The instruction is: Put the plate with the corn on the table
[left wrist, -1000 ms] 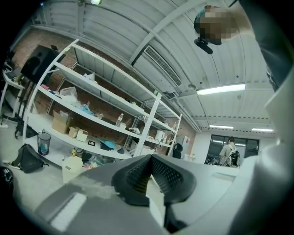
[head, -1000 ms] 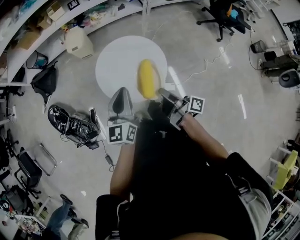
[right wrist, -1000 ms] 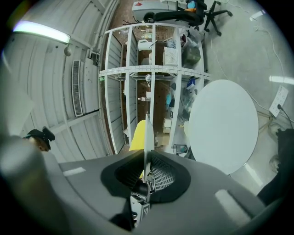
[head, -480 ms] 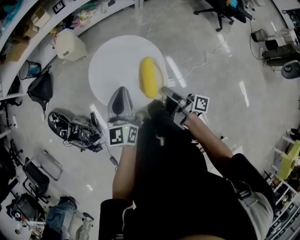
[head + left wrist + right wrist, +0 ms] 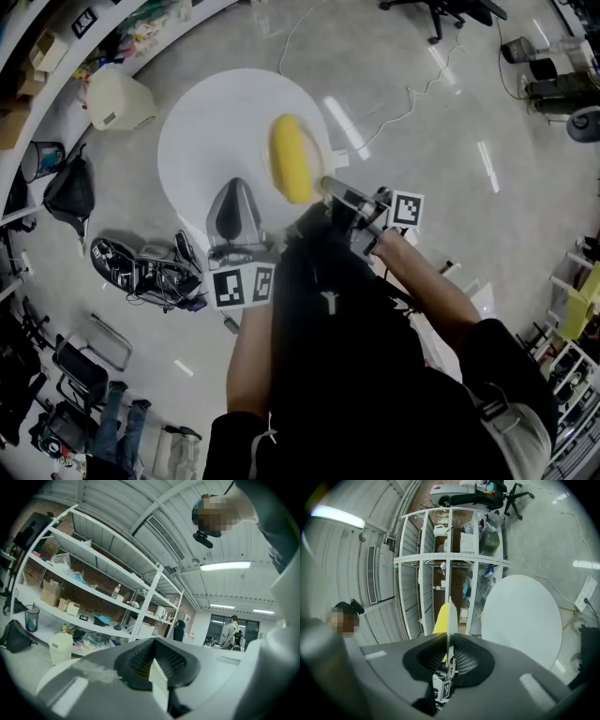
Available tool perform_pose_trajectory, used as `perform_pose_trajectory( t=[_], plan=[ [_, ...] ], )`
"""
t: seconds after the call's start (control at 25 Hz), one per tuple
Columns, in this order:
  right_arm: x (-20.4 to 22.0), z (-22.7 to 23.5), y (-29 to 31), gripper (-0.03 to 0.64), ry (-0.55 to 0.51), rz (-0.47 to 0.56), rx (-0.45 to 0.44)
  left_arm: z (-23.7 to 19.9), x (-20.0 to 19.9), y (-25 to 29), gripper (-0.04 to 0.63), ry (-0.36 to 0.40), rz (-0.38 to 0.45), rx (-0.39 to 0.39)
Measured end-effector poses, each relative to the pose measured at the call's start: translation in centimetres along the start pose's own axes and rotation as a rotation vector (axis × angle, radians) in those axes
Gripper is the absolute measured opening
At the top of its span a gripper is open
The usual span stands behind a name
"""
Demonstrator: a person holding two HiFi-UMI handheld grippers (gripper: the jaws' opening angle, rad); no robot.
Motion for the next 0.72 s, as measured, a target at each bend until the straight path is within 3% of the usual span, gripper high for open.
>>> perform_pose_trajectory(
  t=[0.72],
  plan=[
    [-4.2, 5.0, 3.2, 0.052, 0.045, 0.010, -0.020, -2.9, 3.9, 5.4, 0.003, -0.025, -0.054, -0.007]
  ],
)
Point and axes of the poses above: the fingertips, and each gripper's own axes: y forward along the fingers, z to its right, x out of its underside, the point moved 4 cm from there along -y, backward along the fingers, and after that the axes turned 11 degrees about y, right-handed, at the moved point
